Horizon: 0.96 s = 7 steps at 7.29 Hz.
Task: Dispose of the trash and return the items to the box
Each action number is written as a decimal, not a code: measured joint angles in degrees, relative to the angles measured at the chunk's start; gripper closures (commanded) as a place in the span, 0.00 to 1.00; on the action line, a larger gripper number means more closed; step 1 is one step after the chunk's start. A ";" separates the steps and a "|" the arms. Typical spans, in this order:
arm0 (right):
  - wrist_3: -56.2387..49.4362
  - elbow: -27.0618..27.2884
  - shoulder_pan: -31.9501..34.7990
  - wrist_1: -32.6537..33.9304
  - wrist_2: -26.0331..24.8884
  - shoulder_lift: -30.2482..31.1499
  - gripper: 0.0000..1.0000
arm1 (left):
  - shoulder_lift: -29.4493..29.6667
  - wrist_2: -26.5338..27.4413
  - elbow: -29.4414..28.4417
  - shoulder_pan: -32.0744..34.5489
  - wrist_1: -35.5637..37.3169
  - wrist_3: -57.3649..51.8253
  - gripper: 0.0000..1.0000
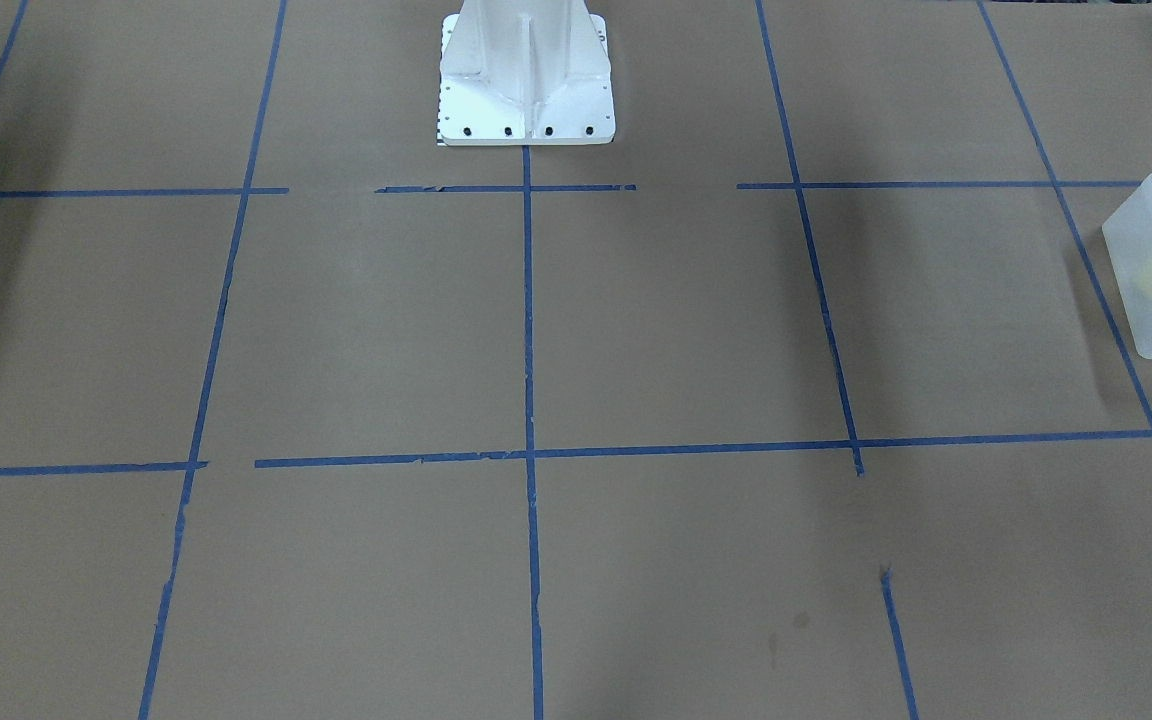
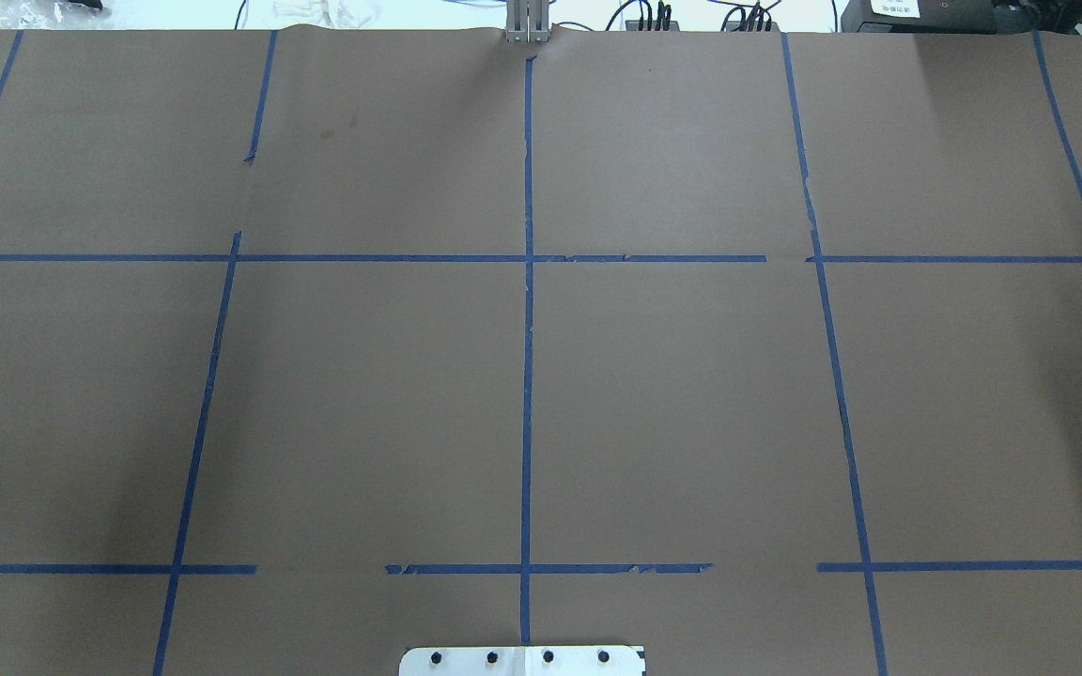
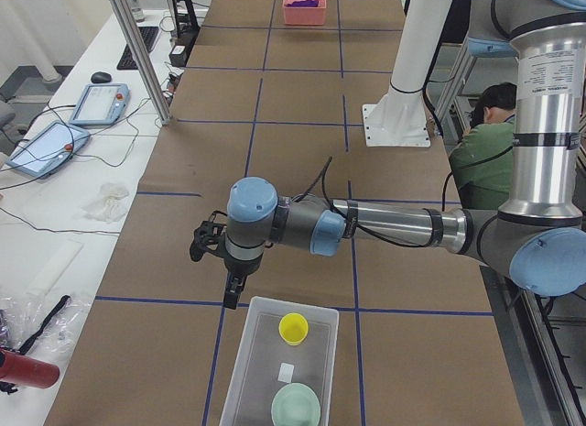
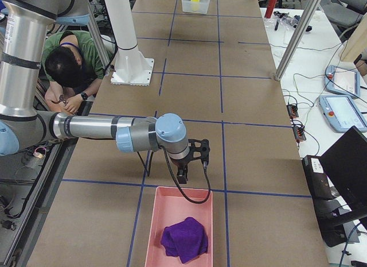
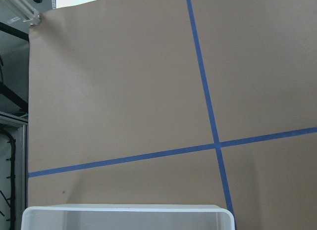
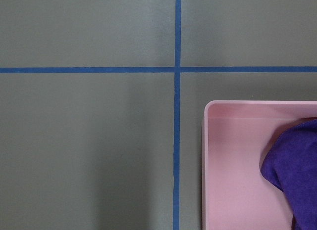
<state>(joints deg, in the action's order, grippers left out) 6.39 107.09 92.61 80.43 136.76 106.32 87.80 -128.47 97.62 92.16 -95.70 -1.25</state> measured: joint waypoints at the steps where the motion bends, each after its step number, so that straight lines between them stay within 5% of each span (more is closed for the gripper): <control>1: 0.31 -0.45 -0.10 0.16 0.24 -0.58 0.00 | 0.66 -0.19 -0.19 -0.21 3.74 -0.17 0.00; 7: 7.56 -10.31 -0.79 0.16 6.53 -11.12 0.00 | 1.34 -5.69 -3.58 -0.15 11.34 -4.91 0.00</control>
<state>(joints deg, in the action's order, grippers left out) 13.95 96.78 91.82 80.59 143.29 95.20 89.14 -134.17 94.04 92.01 -84.35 -6.16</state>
